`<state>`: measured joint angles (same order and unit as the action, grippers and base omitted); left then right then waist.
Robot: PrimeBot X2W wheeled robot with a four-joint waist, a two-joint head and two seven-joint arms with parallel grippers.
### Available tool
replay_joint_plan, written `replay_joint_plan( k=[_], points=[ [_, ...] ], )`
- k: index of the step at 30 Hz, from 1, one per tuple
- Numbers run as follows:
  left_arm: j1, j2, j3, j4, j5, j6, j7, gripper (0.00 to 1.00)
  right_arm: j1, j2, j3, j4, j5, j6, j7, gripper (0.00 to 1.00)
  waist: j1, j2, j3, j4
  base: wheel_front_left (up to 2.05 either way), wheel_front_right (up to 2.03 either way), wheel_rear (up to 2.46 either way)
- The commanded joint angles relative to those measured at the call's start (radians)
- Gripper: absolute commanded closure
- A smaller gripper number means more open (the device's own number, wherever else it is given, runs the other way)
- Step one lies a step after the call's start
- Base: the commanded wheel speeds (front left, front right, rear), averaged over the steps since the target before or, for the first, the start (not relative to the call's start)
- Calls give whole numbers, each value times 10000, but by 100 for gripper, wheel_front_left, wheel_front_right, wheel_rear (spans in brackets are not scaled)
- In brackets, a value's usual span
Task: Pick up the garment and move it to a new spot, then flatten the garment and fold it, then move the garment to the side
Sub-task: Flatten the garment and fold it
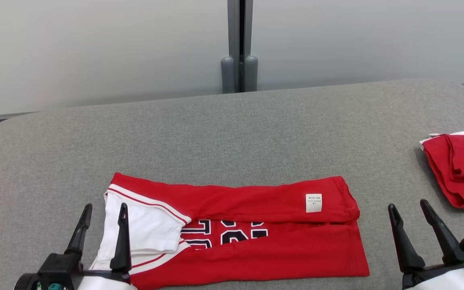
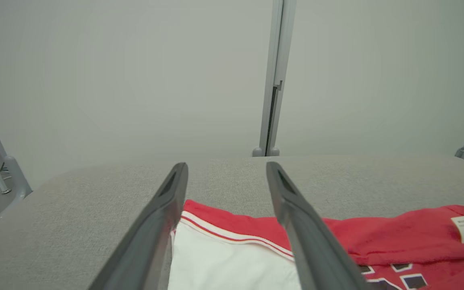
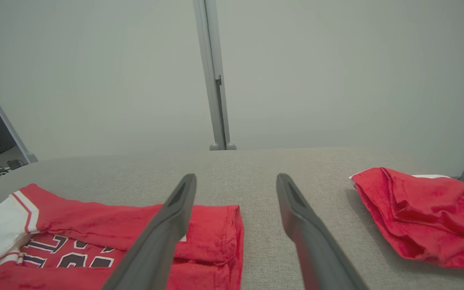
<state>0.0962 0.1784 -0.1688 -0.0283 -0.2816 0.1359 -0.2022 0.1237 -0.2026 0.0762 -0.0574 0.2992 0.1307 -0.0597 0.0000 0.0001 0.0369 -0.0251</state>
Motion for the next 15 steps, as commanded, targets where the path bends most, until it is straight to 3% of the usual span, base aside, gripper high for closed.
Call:
replay_joint_plan(
  k=[1, 15],
  points=[
    [119, 61, 13, 56, 21, -25, 37, 0, 151, 33, -51, -79, -44, 0, 43, 0, 0, -1, -137, 37, 0, 0, 0],
    [342, 308, 83, 598, -301, -116, 213, 0, 628, 332, -140, -439, -324, 0, 353, 0, 0, -1, -439, 149, 0, 0, 0]
  ],
)
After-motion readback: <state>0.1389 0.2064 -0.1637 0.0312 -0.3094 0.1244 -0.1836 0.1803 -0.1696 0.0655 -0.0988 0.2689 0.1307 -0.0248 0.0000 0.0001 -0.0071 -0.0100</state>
